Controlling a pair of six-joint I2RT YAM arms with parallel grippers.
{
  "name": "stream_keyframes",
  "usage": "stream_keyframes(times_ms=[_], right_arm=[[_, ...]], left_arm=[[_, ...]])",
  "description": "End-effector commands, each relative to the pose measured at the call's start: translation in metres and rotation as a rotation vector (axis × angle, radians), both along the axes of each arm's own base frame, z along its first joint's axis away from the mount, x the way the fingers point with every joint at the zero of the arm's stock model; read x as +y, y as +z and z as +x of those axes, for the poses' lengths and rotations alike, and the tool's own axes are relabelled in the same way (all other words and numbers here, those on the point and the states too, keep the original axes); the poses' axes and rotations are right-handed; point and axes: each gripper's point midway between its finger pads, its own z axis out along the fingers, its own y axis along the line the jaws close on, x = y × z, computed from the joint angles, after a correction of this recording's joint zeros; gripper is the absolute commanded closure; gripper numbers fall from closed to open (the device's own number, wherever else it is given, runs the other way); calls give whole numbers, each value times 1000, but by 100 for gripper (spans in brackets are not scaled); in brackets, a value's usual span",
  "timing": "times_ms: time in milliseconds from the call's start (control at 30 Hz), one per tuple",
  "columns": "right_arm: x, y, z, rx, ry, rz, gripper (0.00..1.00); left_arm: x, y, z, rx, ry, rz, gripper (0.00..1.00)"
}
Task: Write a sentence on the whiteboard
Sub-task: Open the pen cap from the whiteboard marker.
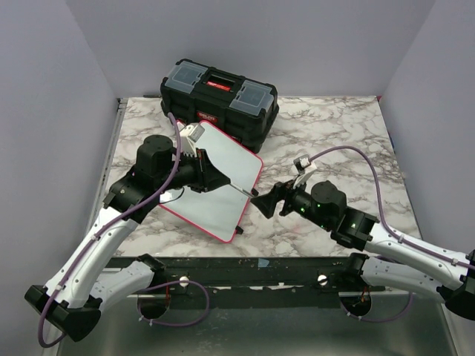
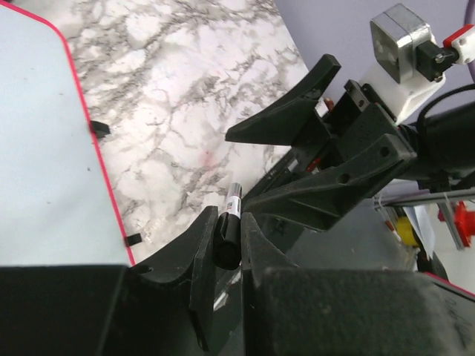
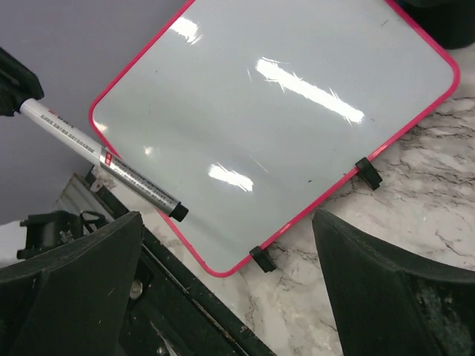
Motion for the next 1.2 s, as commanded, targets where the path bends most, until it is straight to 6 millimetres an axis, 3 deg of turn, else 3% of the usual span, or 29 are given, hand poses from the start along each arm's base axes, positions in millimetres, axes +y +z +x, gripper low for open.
stream_keyframes(times_ms=[0,167,333,867,967,1167], right_arm=[[-7,7,9,81,-131,114,0],[-4,20,-5,55,-58,219,0],[-12,27,-3,48,-101,286,0],[-6,98,-18,-28,12,427,1],[-10,118,-21,-53,19,488,1],[-10,176,-38,-134,116,609,1]], left_arm=[[12,-5,11,-39,87,51,100],[5,-4,5,-32,25,25,100],[0,-3,4,-52,8,-16,100],[-17,40,-10,-156,-116,-211,100],[-20,57,-17,-185,-153,-278,100],[-21,95,-28,-248,-191,-382,100]])
